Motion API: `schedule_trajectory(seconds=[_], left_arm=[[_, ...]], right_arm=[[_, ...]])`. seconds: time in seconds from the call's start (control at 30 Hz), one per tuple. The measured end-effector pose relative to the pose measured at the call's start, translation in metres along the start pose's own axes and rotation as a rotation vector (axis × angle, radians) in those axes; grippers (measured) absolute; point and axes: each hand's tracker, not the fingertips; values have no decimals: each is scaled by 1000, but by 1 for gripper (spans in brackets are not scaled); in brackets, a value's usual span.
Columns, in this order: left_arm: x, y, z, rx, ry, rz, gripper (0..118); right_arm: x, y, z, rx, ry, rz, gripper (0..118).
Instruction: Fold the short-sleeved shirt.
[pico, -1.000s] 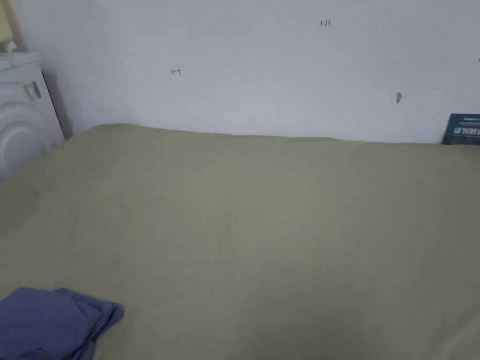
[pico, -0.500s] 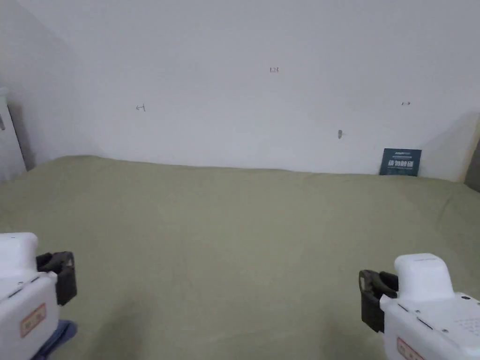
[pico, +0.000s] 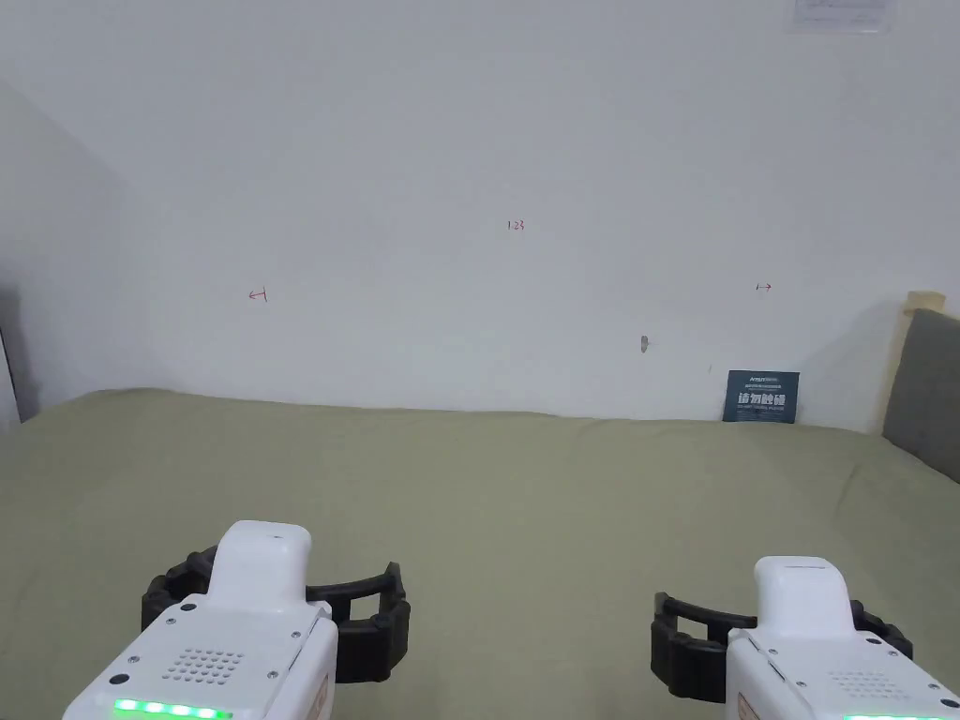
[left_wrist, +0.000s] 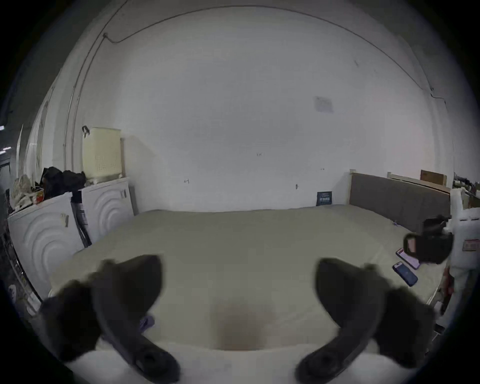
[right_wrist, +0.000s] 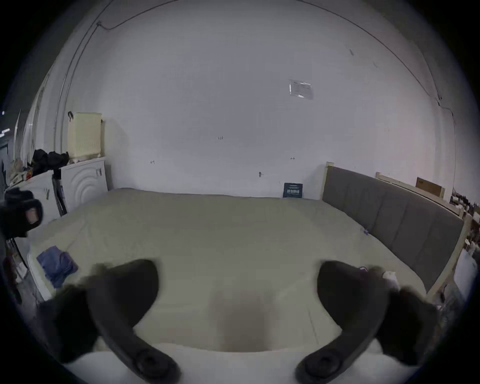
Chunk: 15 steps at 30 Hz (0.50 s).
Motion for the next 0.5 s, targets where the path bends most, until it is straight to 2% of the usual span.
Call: schedule_trajectory(seconds=[0.03, 0.23, 0.3, 0.4, 0.43, 0.5], left_arm=[[-1, -2, 1, 19, -7, 7, 118], [-7, -6, 3, -11, 7, 107, 118], [-7, -6, 5, -2, 18, 109, 118], [-9, -3, 5, 7, 36, 109, 118], [-9, -2, 5, 12, 36, 113, 118], [-11, 0, 5, 16, 33, 131, 118]], right_arm=[[1, 5, 1, 30, -24, -3, 115], [5, 12, 10, 57, -45, -61, 118], [8, 15, 12, 72, -19, -84, 118], [15, 9, 8, 33, 118, -163, 118], [15, 10, 8, 33, 130, -181, 118], [14, 7, 10, 43, 82, -187, 118]])
